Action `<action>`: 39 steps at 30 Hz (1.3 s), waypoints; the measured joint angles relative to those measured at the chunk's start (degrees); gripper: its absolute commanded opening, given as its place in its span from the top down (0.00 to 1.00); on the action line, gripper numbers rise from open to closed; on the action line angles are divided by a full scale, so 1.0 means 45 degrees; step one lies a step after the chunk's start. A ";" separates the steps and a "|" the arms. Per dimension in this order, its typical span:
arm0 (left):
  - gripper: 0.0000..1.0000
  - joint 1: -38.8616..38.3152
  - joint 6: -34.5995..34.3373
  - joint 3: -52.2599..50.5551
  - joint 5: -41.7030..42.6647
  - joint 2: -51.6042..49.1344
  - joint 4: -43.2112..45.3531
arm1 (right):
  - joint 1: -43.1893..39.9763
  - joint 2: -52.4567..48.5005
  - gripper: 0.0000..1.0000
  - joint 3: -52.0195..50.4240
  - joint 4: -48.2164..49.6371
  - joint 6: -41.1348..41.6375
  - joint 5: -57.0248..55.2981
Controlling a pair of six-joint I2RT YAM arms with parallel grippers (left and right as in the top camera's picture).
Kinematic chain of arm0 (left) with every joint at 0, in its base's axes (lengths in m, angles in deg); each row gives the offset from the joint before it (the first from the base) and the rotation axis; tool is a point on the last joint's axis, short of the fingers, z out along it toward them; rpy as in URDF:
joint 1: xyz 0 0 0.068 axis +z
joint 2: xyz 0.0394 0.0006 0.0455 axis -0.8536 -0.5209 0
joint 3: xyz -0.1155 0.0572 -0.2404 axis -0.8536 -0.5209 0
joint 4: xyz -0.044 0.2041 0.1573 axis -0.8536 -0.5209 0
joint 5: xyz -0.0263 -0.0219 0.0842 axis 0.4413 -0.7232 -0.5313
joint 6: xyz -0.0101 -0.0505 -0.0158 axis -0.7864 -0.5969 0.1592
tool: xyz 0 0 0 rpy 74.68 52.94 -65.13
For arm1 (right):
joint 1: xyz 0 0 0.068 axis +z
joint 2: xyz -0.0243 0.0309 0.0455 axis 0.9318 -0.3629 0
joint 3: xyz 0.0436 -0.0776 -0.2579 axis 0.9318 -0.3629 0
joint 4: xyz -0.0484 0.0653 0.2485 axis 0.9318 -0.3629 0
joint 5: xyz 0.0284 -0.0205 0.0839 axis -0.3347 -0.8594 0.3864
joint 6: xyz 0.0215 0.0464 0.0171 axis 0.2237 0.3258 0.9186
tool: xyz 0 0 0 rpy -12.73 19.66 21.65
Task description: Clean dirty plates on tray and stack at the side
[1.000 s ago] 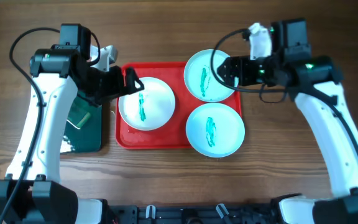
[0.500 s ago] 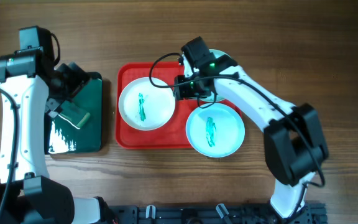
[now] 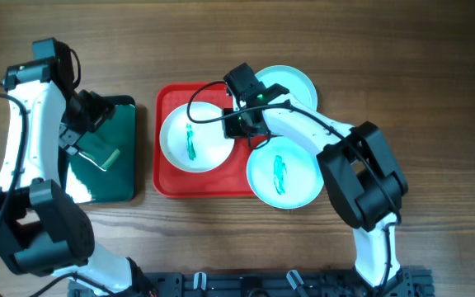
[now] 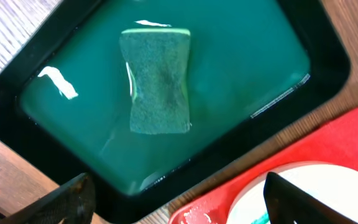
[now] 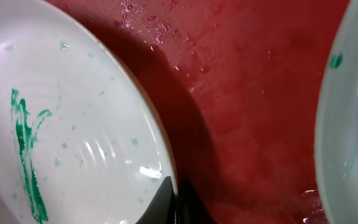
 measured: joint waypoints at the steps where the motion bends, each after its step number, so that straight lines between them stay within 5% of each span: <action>1: 0.19 0.0000 -0.0189 0.0000 -0.0160 -0.0112 0.0005 | 0.0063 0.0000 0.96 0.0010 0.0034 0.0024 -0.0121; 2: 0.21 0.0000 -0.0510 0.0000 -0.0384 -0.0253 0.0005 | 0.0078 0.0000 0.96 0.0015 0.0034 0.0053 -0.0155; 4: 0.63 0.0000 -0.1171 -0.0015 -0.0753 -0.0563 0.0185 | 0.0165 0.0000 0.96 0.0049 0.0044 0.0102 -0.0340; 11: 0.55 0.0015 -0.0432 -0.1778 -0.1292 -0.0665 0.2628 | 0.0175 0.0000 0.96 0.0058 0.0063 0.0102 -0.0369; 23: 0.65 0.0034 -0.0170 -0.4211 -0.1379 -0.0661 0.5736 | 0.0199 0.0000 0.96 0.0063 0.0073 0.0102 -0.0452; 39: 0.74 0.0034 -0.0160 -0.4605 -0.1695 -0.0879 0.6280 | 0.0199 0.0000 0.96 0.0063 0.0073 0.0102 -0.0457</action>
